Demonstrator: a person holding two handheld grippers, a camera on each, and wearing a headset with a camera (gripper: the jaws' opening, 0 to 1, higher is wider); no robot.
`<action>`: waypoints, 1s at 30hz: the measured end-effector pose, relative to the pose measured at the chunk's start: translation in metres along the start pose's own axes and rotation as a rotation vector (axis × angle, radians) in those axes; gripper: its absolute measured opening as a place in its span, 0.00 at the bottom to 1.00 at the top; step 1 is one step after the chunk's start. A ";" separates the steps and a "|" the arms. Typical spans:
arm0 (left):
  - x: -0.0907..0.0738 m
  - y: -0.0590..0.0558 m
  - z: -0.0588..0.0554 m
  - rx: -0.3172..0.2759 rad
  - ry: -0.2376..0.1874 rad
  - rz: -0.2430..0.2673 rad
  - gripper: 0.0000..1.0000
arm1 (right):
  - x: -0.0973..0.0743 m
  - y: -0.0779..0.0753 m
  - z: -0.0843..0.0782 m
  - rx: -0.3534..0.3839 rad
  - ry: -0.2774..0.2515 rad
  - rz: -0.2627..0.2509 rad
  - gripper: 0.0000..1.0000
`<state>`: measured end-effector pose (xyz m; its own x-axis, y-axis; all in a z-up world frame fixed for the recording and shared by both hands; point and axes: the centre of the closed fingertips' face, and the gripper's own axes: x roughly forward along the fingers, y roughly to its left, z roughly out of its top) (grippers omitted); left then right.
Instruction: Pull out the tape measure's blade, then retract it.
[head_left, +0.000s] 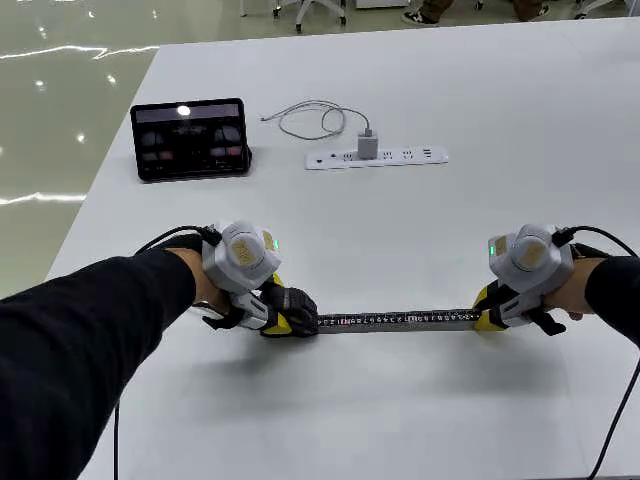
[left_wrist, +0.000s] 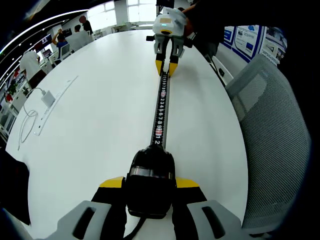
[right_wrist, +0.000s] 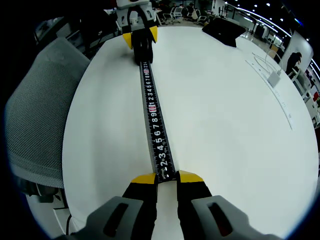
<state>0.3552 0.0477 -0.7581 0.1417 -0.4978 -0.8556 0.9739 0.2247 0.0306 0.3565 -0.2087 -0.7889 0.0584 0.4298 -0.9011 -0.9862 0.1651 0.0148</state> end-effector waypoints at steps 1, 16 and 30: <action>0.000 0.000 0.000 0.000 0.000 0.000 0.31 | 0.000 0.000 0.000 0.004 0.002 0.000 0.10; 0.001 0.000 0.001 -0.005 0.000 0.000 0.31 | 0.002 0.001 0.001 -0.053 0.074 -0.003 0.11; 0.001 0.000 0.002 0.028 0.010 0.000 0.32 | 0.004 -0.003 -0.003 -0.063 0.069 -0.008 0.12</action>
<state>0.3553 0.0459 -0.7577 0.1396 -0.4892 -0.8609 0.9786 0.2011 0.0444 0.3587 -0.2107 -0.7937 0.0581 0.3662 -0.9287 -0.9936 0.1112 -0.0183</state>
